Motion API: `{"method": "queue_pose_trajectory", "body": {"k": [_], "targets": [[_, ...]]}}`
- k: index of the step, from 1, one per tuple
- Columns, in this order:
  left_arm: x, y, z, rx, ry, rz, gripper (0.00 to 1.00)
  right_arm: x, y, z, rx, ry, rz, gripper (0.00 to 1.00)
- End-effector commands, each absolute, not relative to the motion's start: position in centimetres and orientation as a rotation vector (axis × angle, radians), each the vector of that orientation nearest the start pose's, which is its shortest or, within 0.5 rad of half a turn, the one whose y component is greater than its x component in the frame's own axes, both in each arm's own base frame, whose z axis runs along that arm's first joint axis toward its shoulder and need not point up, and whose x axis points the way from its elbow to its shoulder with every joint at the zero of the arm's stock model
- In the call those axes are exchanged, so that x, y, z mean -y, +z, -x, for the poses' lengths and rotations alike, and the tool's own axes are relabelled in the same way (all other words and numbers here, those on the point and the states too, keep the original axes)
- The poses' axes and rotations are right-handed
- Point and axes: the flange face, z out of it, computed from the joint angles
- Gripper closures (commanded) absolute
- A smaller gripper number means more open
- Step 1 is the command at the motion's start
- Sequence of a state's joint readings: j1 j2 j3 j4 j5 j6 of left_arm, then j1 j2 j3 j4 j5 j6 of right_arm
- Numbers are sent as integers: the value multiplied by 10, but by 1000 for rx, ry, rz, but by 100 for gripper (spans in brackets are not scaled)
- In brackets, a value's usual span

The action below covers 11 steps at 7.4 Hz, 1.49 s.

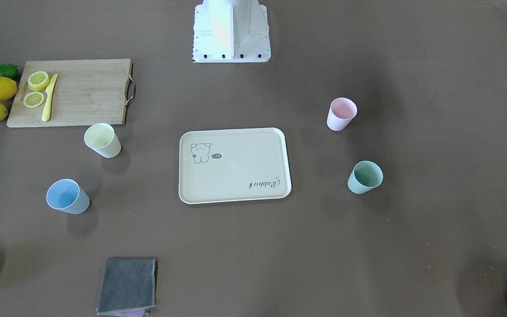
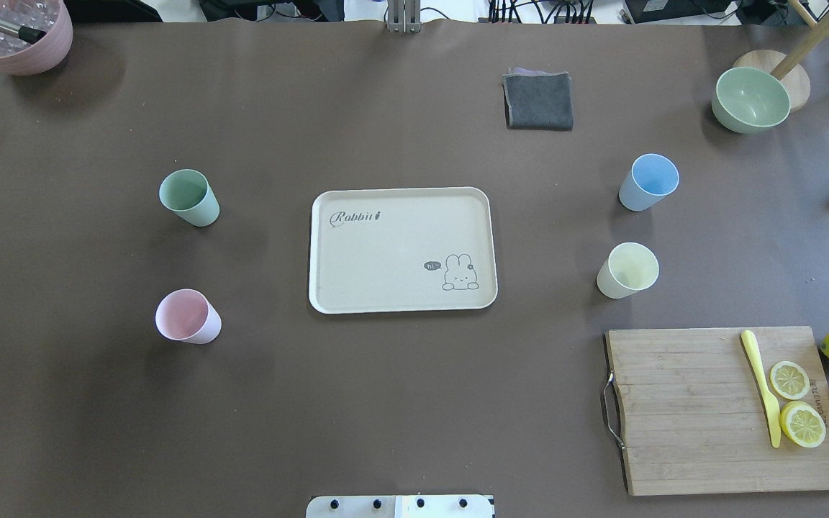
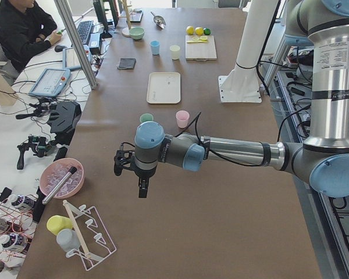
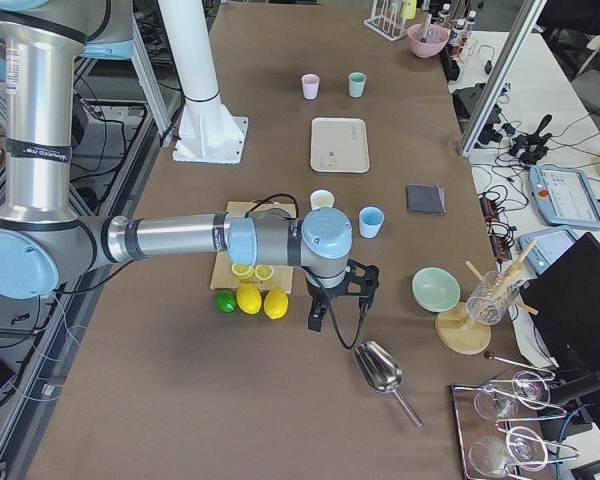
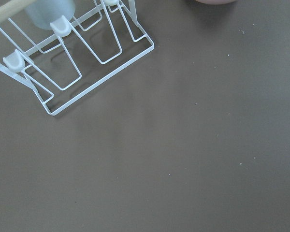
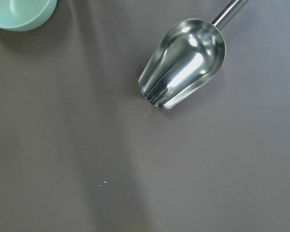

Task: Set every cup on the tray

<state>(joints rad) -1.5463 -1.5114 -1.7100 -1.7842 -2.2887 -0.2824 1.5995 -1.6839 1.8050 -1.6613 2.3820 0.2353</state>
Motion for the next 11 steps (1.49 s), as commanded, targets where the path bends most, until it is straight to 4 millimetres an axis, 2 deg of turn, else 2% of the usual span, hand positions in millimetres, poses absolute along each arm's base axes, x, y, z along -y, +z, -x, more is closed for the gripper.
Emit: {"method": "queue_pose_trajectory", "body": {"k": [1,5,6,8,10,11], "targets": [[484,598,56,-747,-140,-168,2,442,602,-73,811,235,54,0],[484,599,56,-749,-144,-164,2,443,602,-73,811,236,53,0],[485,596,56,-750,-143,-169,2,444,600,-73,813,234,50,0],[489,573,53,-772,-116,-210,2,451,592,-72,814,227,37,0],[506,535,-3,-840,21,-271,2,462,580,-68,817,208,16,0],[518,526,-18,-862,64,-309,2,471,571,-62,820,189,5,0]]}}
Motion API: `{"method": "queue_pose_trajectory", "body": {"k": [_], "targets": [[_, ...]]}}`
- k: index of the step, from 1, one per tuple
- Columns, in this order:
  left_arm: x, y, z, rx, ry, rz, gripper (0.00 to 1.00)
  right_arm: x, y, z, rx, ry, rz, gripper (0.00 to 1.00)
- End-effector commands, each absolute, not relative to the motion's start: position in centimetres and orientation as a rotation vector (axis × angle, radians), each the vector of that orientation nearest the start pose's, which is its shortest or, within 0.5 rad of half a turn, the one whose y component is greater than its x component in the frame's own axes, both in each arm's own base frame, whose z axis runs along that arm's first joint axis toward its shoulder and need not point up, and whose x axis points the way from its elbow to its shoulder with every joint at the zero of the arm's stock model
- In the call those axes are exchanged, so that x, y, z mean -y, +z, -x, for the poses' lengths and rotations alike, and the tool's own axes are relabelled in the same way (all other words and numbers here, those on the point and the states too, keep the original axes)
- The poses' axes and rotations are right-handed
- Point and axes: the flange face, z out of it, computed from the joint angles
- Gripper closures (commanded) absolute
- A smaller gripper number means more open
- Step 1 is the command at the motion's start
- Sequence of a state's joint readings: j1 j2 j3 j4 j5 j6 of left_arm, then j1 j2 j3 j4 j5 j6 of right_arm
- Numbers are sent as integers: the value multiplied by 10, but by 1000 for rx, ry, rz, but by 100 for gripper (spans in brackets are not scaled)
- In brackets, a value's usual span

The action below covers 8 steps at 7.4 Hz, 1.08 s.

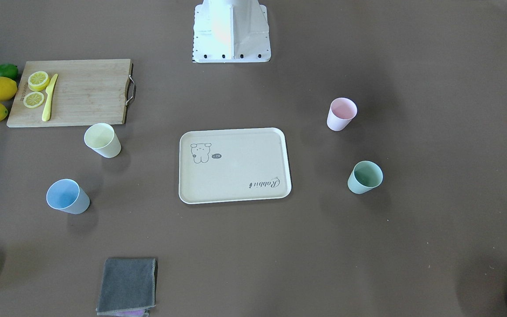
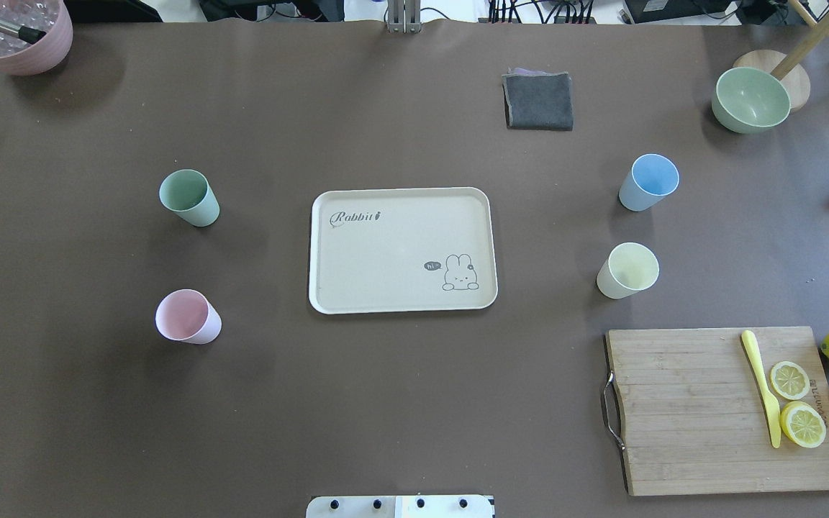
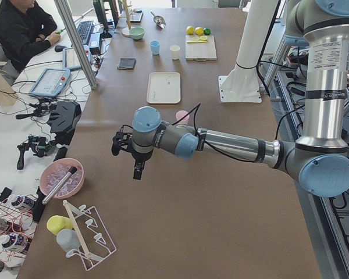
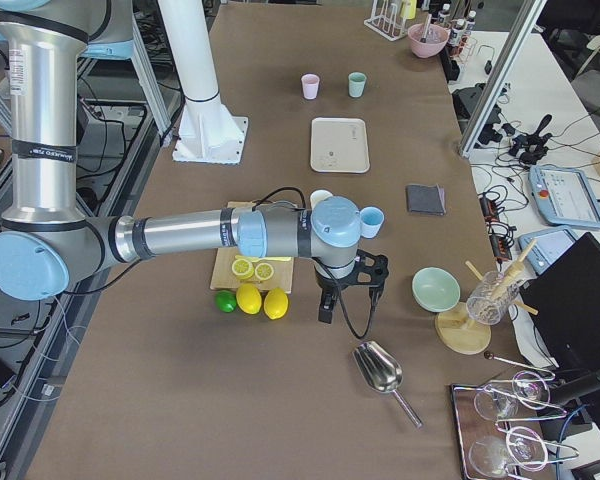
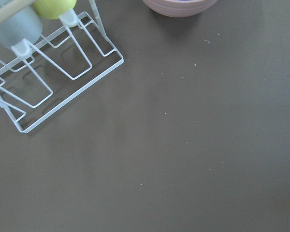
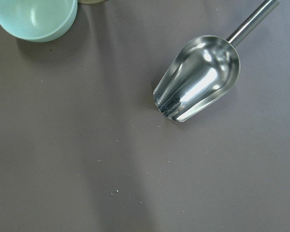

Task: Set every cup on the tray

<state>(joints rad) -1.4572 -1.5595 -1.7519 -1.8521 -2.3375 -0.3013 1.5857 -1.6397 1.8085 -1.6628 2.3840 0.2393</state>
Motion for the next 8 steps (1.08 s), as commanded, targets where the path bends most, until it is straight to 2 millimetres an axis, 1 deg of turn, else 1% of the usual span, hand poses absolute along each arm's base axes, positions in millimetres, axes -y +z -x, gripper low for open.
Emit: {"method": "queue_pose_trajectory", "body": {"k": [1,2,3,4,5,6,7,8], "targets": [[518,516,-47,-898,124,-345,2,476,566,-57,822,185,2,0],[515,502,-75,-922,95,-313,2,481,557,-53,825,186,-5,0],[509,476,-102,-957,46,-284,2,482,549,-48,827,201,0,0],[500,447,-121,-944,7,-308,2,482,548,-45,828,206,4,0],[494,431,-166,-976,-30,-241,2,482,549,-45,826,205,5,0],[479,408,-210,-981,-107,-203,2,481,549,-45,826,204,6,0],[449,397,-270,-942,-114,-213,2,481,549,-45,826,202,4,0],[422,388,-309,-930,-86,-197,2,482,546,-45,827,200,-2,0]]}}
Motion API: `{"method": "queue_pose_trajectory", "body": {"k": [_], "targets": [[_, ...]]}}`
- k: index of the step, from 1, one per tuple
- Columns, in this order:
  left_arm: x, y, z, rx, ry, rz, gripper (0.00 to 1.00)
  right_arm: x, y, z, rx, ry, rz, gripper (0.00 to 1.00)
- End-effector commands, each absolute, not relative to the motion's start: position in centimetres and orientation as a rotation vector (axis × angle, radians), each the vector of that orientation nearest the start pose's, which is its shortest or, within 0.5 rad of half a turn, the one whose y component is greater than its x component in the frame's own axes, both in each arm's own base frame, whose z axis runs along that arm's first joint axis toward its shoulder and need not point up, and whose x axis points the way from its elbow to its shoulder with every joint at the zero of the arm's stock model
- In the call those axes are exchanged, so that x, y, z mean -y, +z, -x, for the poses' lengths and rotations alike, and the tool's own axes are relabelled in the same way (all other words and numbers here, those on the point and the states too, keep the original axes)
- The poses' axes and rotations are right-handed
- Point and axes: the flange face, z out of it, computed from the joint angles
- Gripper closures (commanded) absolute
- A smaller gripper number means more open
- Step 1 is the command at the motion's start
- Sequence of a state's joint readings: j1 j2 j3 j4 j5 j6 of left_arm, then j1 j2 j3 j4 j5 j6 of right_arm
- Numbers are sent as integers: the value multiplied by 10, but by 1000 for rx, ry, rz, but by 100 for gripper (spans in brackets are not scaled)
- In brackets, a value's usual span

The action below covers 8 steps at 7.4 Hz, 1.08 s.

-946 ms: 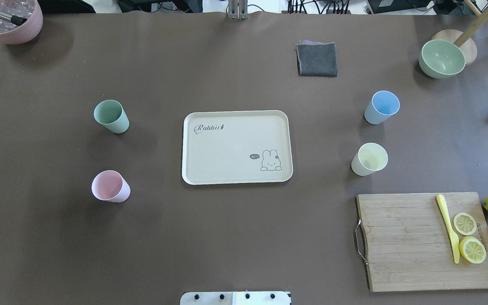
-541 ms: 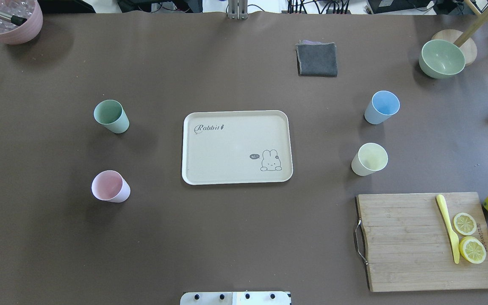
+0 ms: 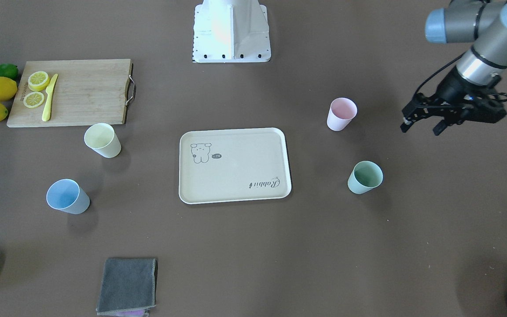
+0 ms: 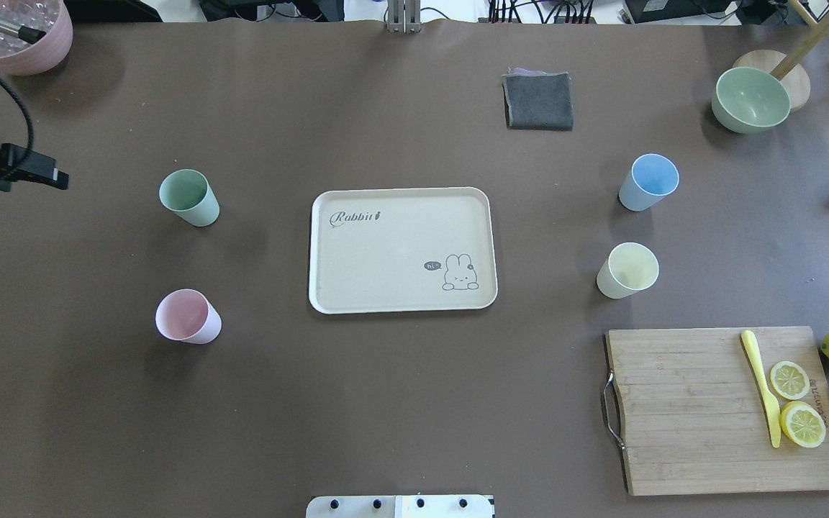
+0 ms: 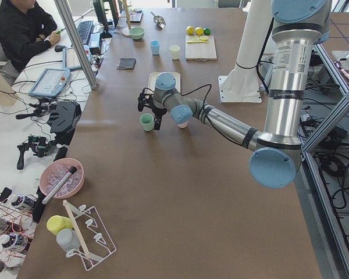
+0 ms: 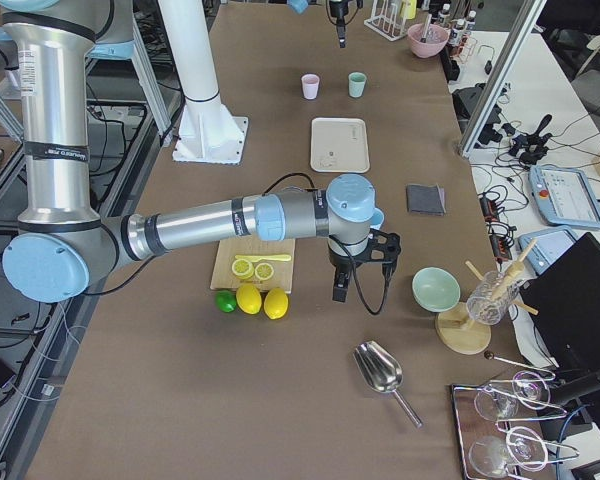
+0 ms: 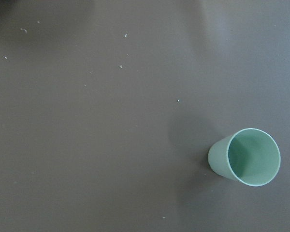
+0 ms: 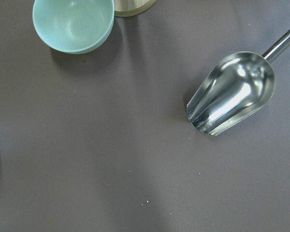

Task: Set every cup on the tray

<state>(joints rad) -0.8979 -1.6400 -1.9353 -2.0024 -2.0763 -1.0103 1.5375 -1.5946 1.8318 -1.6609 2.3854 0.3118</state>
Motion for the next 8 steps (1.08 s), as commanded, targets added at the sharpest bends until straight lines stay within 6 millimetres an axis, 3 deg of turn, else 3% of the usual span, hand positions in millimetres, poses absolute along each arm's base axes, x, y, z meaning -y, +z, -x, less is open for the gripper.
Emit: {"method": "queue_pose_trajectory", "body": {"k": [1,2,4,5,8], "targets": [[402,376,-325,-938,-59,-170,2,482,544,-45,827,198,-6,0],[391,374,-337,-944,-48,-148,3,481,543,-45,828,197,-9,0],[387,379,-344,-938,-34,-136,3,481,541,-45,828,196,-10,0],[385,382,-347,-932,-30,-129,11,481,541,-45,827,196,-11,0],[379,395,-357,-911,-15,-107,11,481,541,-43,825,192,-9,0]]}}
